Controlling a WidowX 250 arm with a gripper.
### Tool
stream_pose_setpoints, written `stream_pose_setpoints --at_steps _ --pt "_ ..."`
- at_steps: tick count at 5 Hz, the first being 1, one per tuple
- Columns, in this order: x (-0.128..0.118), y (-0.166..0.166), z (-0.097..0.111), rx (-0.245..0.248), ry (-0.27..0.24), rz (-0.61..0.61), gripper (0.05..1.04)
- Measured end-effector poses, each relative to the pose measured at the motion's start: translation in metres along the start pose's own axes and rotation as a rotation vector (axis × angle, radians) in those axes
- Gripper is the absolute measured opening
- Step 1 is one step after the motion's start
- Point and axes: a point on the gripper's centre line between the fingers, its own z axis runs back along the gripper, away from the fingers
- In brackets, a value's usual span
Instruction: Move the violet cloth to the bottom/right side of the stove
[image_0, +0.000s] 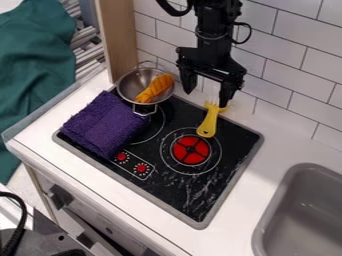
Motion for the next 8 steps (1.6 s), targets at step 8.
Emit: stream_pose_setpoints --at_steps 8 --pt "-0.083 0.141 0.001 -0.019 -0.072 0.059 1.003"
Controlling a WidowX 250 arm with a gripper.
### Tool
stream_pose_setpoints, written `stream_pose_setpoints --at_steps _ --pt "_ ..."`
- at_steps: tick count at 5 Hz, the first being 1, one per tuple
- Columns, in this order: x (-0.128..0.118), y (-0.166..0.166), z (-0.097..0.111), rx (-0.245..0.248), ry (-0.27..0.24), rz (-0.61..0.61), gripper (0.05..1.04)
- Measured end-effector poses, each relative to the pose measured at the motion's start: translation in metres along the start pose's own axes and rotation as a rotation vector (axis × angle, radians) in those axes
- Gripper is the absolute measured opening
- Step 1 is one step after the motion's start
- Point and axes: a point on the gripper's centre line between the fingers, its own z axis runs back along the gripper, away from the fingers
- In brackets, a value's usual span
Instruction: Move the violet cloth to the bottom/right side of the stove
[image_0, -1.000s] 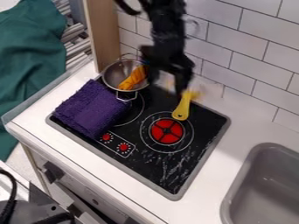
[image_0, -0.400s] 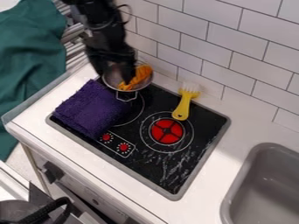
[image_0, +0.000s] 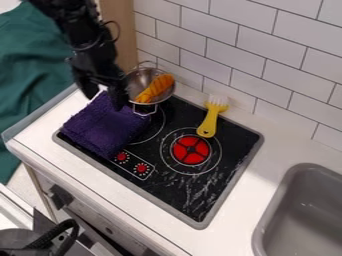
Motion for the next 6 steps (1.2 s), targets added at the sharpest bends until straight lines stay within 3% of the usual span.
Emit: stream_pose_setpoints --at_steps 1,2,3,6 --pt "-0.008 0.002 -0.003 0.009 0.024 0.0 1.003" --pt "-0.016 0.007 -0.022 0.009 0.097 -0.021 1.003" --pt "-0.017 0.009 -0.04 -0.012 0.135 -0.043 1.003" --pt "-0.007 0.003 -0.046 -0.012 0.13 -0.054 1.002"
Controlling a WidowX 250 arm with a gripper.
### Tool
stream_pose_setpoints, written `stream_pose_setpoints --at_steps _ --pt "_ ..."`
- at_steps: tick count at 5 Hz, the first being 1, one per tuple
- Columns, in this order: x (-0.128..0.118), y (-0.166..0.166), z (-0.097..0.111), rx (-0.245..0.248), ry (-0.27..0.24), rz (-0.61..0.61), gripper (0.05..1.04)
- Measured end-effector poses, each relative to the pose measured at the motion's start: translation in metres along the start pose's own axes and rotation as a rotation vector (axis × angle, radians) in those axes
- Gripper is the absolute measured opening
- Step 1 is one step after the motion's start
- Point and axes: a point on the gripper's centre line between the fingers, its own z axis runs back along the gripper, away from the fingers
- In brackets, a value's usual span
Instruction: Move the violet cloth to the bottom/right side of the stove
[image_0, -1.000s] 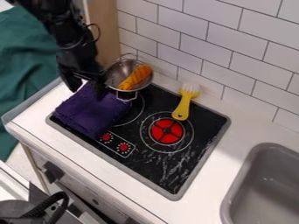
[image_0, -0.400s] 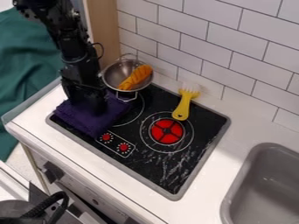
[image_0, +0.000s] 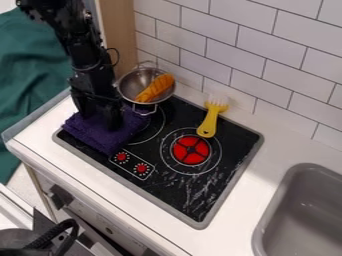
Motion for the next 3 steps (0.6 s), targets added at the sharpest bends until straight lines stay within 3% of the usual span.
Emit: stream_pose_setpoints --at_steps 3 --pt "-0.011 -0.027 0.009 0.009 0.019 -0.023 1.001"
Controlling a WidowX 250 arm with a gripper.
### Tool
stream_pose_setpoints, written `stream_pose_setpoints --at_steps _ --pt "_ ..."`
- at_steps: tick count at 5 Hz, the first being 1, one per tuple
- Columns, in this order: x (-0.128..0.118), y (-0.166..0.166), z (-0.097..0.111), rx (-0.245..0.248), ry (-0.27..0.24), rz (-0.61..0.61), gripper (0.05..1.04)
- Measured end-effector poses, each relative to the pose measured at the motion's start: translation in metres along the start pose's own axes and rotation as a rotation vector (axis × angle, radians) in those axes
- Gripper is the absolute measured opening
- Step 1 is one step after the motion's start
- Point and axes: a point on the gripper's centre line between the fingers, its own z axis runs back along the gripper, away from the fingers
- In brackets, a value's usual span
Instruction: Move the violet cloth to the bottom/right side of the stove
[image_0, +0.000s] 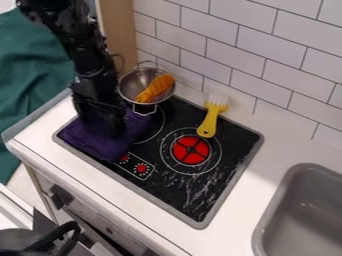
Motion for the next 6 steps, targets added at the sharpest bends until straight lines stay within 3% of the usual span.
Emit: stream_pose_setpoints --at_steps 3,4,5,6 --pt "0.003 -0.065 -0.006 -0.002 0.035 -0.063 1.001" --pt "0.0 -0.068 -0.001 0.007 0.03 -0.044 1.001" --pt "-0.005 -0.065 0.039 0.065 -0.07 -0.017 1.001" --pt "-0.009 -0.059 0.059 0.097 -0.119 0.007 1.001"
